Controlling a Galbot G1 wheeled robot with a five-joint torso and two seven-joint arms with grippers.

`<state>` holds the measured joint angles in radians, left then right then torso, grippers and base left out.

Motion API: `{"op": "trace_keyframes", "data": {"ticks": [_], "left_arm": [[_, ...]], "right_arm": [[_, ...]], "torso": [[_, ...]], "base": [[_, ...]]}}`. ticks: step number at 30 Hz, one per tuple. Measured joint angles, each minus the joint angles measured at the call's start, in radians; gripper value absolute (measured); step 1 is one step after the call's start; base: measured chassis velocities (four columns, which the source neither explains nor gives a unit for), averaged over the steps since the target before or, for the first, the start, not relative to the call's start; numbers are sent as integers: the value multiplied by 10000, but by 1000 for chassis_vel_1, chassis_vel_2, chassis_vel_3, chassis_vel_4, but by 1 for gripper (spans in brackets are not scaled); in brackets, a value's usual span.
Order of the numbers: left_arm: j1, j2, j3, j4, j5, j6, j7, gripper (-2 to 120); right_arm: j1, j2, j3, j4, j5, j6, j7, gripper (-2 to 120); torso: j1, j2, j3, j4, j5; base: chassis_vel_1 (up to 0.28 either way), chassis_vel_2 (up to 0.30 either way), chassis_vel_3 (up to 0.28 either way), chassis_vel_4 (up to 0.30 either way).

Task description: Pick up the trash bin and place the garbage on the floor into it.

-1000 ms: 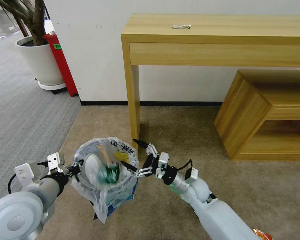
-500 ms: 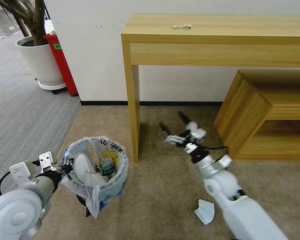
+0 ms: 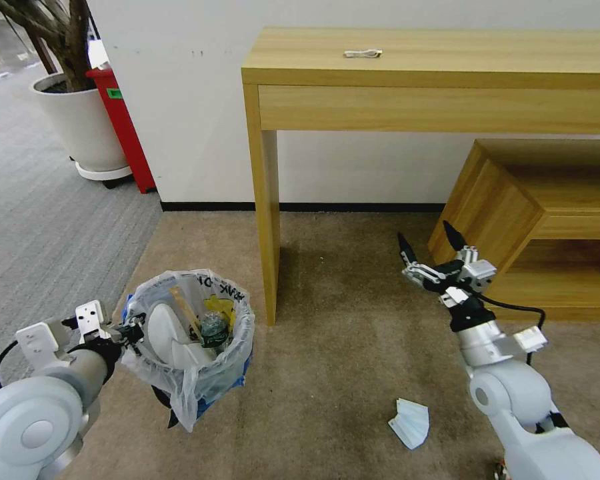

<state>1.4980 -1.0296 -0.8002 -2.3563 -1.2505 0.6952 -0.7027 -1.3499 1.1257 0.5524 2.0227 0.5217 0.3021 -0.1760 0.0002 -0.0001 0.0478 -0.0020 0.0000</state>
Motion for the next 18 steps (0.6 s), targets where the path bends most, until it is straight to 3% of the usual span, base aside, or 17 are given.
{"op": "trace_keyframes", "data": {"ticks": [8, 18], "left_arm": [[36, -10, 44, -26, 34, -8, 107, 2], [81, -7, 68, -102, 37, -21, 126, 2]], "right_arm": [[-236, 558, 22, 78, -179, -2, -64, 100], [-295, 679, 62, 139, -198, 6, -84, 100]], "torso": [[0, 1, 0, 1, -1], [0, 1, 0, 2, 0]], "base": [[0, 0, 0, 0], [-11, -7, -8, -9]]}}
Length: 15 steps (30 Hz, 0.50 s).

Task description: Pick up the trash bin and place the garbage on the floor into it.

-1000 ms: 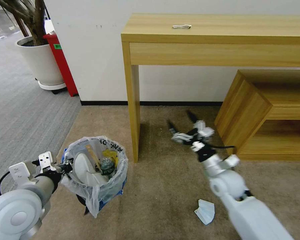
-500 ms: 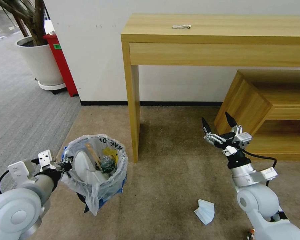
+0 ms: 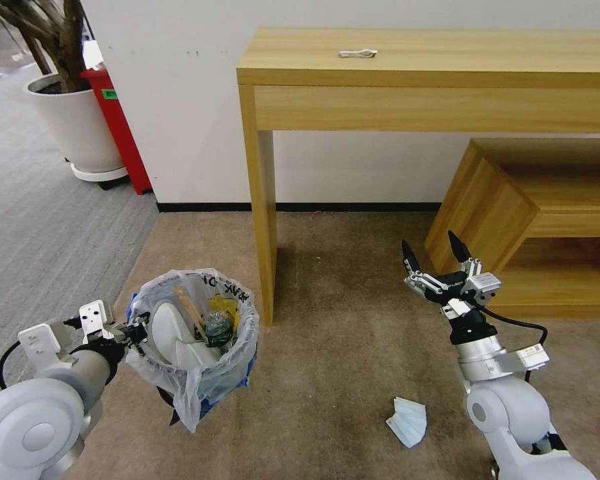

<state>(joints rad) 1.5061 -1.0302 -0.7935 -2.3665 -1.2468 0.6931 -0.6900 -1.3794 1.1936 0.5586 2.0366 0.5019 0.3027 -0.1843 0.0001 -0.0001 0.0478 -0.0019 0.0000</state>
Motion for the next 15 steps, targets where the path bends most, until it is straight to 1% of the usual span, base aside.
{"op": "trace_keyframes", "data": {"ticks": [8, 15], "left_arm": [[-2, 8, 26, 0, -15, -15, 74, 2], [-15, 40, 25, 2, -41, -22, 102, 2]], "right_arm": [[-46, 11, 29, 3, 0, 5, -8, 100], [-30, 38, 1, 3, 0, 6, -9, 100]], "torso": [[0, 0, 0, 0, 0], [1, 0, 0, -1, 0]], "base": [[-74, -68, -64, -64], [-98, -109, -118, -108]]}}
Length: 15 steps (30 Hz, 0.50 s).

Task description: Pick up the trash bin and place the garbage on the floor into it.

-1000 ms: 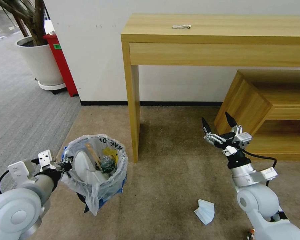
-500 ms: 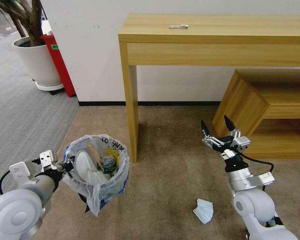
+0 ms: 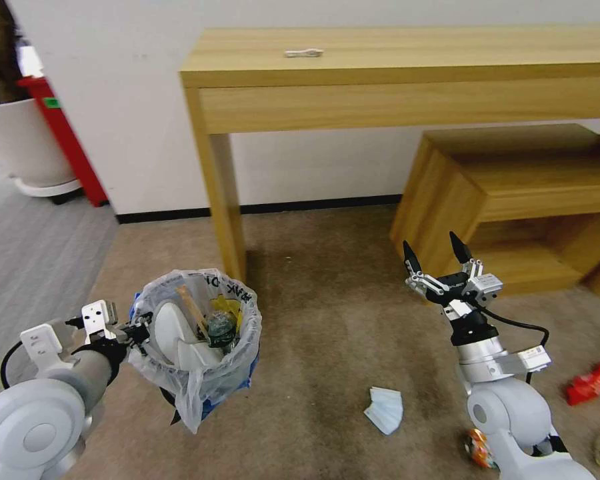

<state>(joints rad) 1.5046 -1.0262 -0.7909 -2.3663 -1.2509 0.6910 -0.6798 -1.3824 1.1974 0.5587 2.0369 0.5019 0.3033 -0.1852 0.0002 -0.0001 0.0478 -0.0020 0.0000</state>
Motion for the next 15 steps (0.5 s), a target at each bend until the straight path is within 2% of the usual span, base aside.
{"op": "trace_keyframes", "data": {"ticks": [15], "left_arm": [[-2, -5, 1, 59, -12, -25, 52, 2]], "right_arm": [[6, 41, -45, -48, 0, 0, -10, 100]], "torso": [[0, 1, 0, 0, 0]], "base": [[-125, -129, -116, -129]]}}
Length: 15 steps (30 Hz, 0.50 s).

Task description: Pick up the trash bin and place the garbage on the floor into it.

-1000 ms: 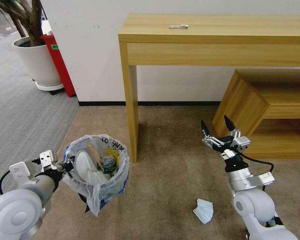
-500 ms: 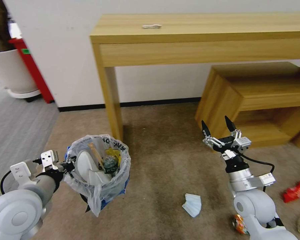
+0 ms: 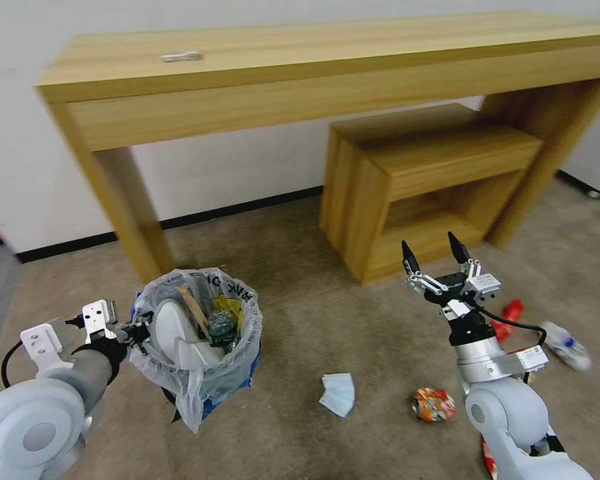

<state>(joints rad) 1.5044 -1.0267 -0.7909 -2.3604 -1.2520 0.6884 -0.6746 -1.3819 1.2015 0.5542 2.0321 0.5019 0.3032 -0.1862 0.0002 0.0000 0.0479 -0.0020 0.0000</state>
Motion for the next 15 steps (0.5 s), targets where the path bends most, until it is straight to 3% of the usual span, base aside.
{"op": "trace_keyframes", "data": {"ticks": [7, 15], "left_arm": [[14, 5, -22, 17, 8, -85, 85, 2], [24, 16, -33, 40, 65, -159, 71, 2]], "right_arm": [[44, -5, -105, -89, 0, 0, 39, 100], [-33, -44, -722, -34, -161, -666, 1362, 100]], "torso": [[0, 1, 1, -4, 1], [0, 1, 1, 4, 0]], "base": [[-127, -123, -123, -110], [-19, -22, -32, -24]]}}
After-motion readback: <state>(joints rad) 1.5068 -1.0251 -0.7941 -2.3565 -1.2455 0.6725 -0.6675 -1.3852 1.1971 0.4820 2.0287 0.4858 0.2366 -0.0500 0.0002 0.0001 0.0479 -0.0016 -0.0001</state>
